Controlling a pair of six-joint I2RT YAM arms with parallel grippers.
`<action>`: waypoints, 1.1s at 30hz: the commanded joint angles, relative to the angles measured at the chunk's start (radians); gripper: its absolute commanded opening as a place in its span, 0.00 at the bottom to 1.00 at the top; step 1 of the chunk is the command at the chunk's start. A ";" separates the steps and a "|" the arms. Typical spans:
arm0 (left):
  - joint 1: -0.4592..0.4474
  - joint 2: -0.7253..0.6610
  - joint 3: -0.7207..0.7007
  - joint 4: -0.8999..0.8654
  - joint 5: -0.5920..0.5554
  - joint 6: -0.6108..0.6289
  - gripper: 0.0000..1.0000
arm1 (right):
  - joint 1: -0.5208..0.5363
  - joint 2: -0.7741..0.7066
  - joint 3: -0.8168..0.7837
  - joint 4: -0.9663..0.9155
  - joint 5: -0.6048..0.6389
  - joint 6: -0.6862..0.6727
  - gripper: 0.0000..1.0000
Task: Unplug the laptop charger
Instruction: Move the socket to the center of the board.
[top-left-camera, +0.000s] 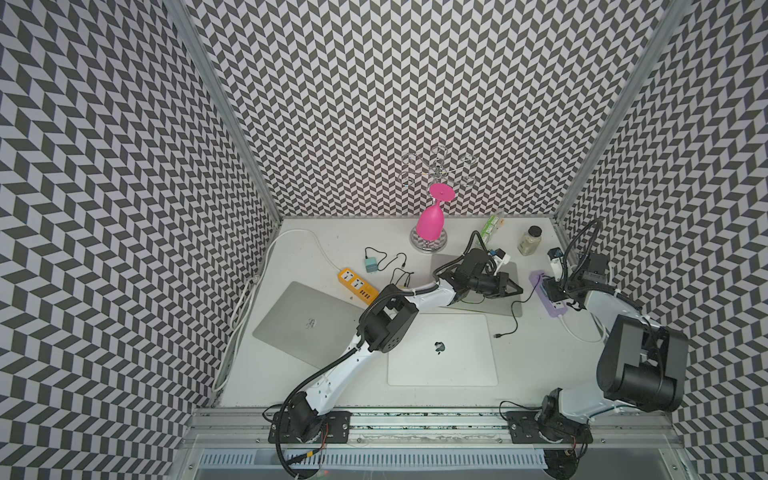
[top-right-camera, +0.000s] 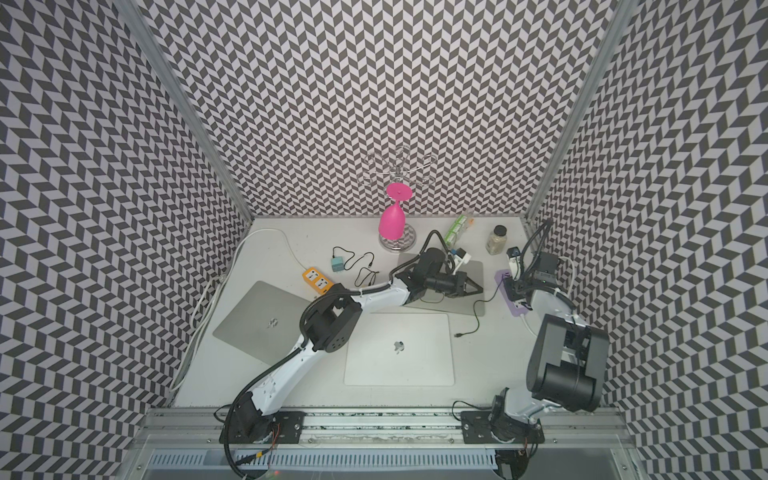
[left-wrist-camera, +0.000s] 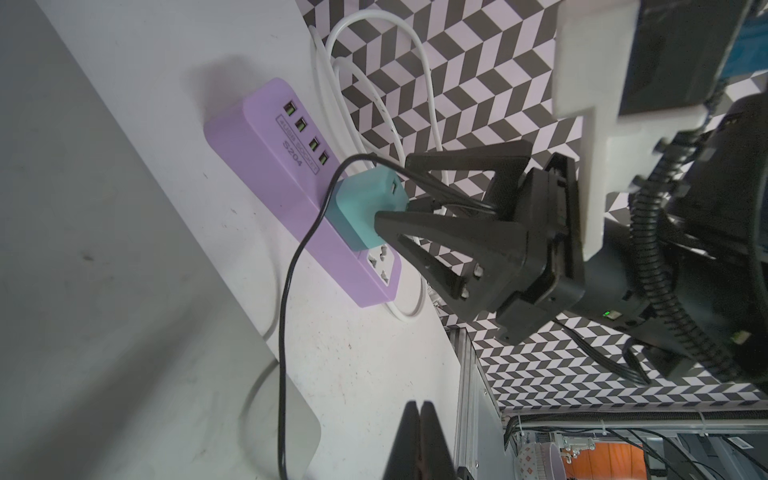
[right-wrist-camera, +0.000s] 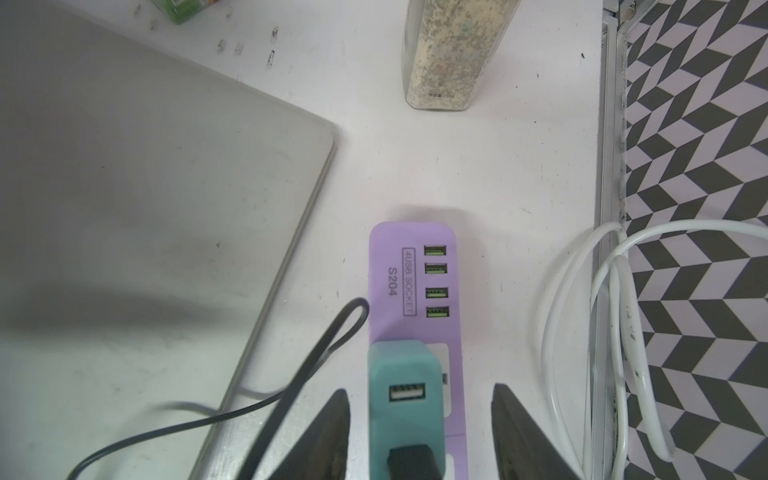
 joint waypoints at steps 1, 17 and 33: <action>-0.007 0.022 0.039 0.034 0.013 -0.022 0.00 | -0.003 0.025 0.014 0.044 -0.004 -0.024 0.47; -0.004 0.056 0.074 0.030 0.005 -0.036 0.00 | 0.018 0.037 0.020 0.000 -0.022 -0.084 0.21; -0.004 0.183 0.285 0.003 -0.075 -0.097 0.00 | 0.037 -0.013 -0.048 -0.086 -0.152 -0.115 0.18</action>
